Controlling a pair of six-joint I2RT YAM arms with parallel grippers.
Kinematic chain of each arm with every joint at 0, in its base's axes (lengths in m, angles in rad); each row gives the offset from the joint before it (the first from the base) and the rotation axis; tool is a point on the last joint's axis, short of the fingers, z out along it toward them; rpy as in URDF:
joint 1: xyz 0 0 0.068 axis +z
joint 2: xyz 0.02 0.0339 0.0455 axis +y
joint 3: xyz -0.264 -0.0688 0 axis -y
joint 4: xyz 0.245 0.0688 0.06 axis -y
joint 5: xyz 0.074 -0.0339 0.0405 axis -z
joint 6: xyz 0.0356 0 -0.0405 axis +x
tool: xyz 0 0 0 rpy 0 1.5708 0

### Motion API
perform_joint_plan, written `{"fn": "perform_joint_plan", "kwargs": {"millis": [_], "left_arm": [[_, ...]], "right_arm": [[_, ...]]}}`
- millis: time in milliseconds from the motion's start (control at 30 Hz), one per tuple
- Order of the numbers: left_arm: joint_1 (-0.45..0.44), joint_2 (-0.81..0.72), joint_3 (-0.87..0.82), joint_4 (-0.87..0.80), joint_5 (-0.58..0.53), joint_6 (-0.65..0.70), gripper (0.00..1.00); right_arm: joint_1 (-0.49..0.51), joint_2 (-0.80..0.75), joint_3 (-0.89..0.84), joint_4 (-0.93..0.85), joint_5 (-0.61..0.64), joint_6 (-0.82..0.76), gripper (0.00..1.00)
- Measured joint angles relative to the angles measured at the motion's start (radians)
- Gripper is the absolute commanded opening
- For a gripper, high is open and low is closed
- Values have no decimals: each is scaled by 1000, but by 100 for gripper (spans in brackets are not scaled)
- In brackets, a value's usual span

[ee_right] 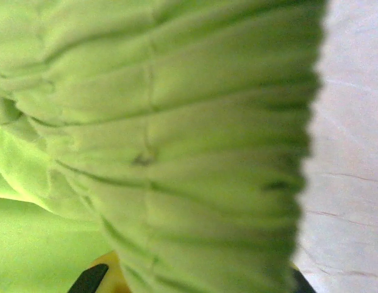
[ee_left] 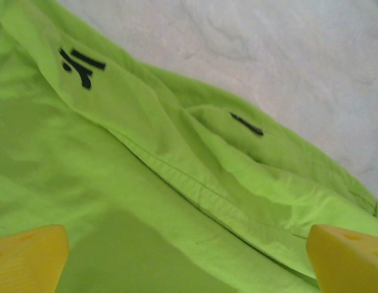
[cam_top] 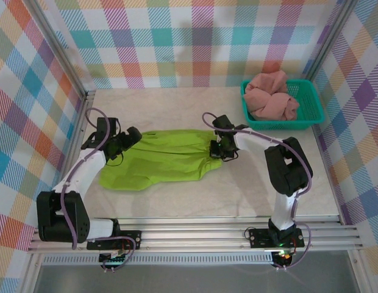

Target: Fold and stack the shorts

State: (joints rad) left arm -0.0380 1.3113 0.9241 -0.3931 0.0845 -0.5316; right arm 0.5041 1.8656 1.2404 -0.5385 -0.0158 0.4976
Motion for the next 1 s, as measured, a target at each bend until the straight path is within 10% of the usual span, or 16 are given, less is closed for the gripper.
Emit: {"fn": "perform_joint_plan", "kwargs": {"millis": [533,1000], "left_arm": [[0,-109,-13,-23,-27,-3,100],[0,-148,-60,-24,-43,-23,100]], "right_arm": [[20,-207,361,-546,616,-245,0],[231,63,761,-953,994,-154,0]]}}
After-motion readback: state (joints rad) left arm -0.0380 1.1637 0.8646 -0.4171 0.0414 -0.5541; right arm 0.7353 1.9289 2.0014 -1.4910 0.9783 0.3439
